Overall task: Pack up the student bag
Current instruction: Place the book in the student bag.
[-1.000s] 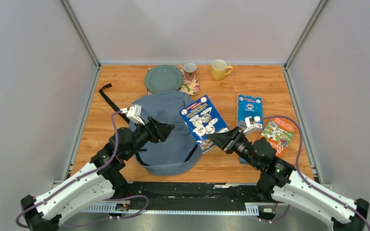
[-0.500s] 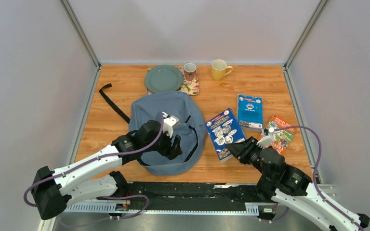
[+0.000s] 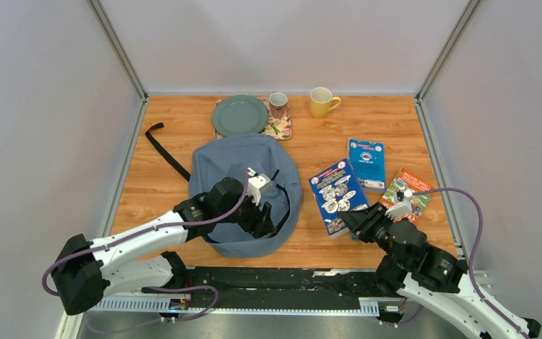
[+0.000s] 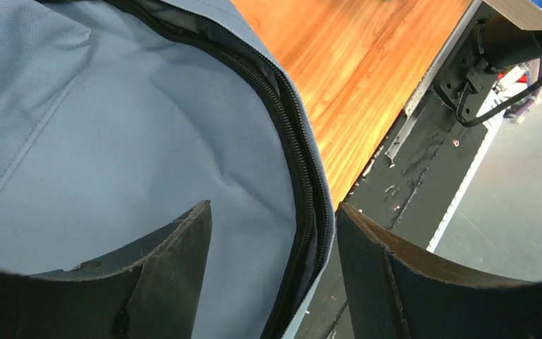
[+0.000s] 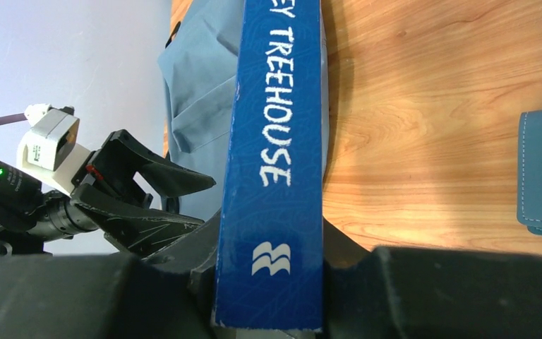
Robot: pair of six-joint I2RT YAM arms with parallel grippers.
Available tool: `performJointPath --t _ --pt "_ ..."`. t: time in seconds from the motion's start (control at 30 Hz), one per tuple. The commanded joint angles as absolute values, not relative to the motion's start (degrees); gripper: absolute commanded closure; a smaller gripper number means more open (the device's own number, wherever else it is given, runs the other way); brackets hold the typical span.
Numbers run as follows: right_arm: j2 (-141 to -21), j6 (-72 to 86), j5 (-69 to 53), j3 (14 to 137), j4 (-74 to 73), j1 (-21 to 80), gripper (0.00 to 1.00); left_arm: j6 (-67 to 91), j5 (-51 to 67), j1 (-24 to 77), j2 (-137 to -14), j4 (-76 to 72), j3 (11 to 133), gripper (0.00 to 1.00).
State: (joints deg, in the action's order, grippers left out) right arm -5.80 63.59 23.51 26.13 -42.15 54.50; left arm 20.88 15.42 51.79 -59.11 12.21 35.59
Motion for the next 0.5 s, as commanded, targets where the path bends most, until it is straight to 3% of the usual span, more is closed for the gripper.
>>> performJointPath --t 0.0,0.37,0.47 --pt "-5.36 64.51 24.61 28.39 -35.95 54.49 1.0 22.85 17.05 52.03 -60.38 6.78 34.72 0.28" --pt "-5.01 65.3 24.17 27.6 -36.21 54.49 1.0 24.79 17.93 52.56 -64.42 2.64 34.01 0.34" --pt "-4.57 65.39 24.17 27.42 -36.21 54.49 1.0 25.22 17.14 52.56 -65.48 2.55 33.75 0.41"
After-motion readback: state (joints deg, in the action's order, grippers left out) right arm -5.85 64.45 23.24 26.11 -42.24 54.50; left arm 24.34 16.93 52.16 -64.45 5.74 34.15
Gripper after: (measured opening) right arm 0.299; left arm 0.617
